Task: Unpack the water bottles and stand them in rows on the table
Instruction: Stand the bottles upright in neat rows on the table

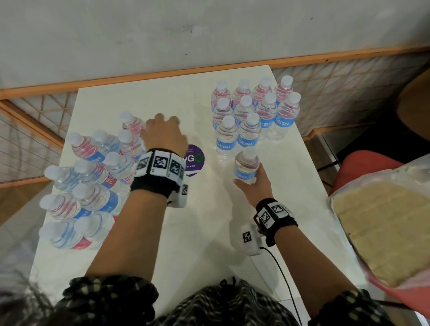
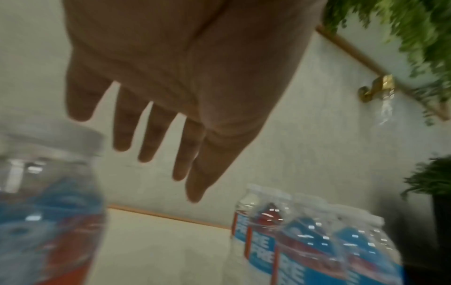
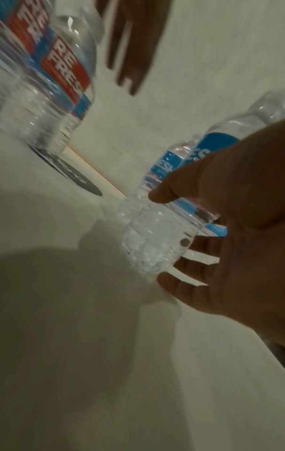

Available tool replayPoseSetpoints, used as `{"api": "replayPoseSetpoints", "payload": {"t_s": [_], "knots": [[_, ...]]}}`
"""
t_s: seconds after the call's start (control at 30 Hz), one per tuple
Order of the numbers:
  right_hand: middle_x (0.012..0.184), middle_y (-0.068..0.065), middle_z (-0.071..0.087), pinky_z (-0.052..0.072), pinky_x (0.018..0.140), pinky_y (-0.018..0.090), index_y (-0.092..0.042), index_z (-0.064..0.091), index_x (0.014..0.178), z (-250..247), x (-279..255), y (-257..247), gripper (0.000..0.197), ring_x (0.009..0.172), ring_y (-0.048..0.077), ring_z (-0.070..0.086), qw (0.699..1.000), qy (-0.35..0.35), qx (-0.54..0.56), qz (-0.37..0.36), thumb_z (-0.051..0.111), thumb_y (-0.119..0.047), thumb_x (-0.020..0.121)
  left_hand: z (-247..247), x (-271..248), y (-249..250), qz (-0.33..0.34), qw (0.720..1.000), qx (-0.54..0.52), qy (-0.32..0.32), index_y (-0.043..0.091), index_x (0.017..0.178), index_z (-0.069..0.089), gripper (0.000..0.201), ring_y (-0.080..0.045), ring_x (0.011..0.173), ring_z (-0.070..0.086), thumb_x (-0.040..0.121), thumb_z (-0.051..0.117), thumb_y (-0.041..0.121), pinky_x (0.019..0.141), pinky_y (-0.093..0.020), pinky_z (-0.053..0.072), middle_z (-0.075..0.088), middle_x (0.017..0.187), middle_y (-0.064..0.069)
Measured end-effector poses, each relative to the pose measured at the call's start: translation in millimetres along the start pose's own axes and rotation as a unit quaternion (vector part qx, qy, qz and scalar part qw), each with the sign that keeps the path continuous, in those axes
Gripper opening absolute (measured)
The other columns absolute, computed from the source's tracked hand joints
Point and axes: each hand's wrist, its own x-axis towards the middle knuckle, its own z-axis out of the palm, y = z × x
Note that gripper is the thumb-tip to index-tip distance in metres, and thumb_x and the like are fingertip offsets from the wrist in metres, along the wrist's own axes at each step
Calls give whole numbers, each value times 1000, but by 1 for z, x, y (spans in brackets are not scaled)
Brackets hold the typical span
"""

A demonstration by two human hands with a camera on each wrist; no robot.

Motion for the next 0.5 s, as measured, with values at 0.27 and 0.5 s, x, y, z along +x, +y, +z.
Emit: {"api": "replayPoseSetpoints", "payload": {"t_s": [0.27,0.5], "knots": [[113,-9,51,36,86,18,-18,44,133,-38,7,4,63,101,7,49,996,85,21,21,74,-12,78,-5,13,-15,-6,995,2,-101,3,120,57,33,-32,115,55,89,46,0,92,-37,46,57,127,-14],[121,-2,57,39,88,22,-19,45,132,-40,11,6,62,101,10,52,995,91,31,20,75,-13,77,-6,-1,19,24,989,-88,-116,7,114,65,35,-31,114,58,82,52,-2,95,-36,49,62,123,-13]]}}
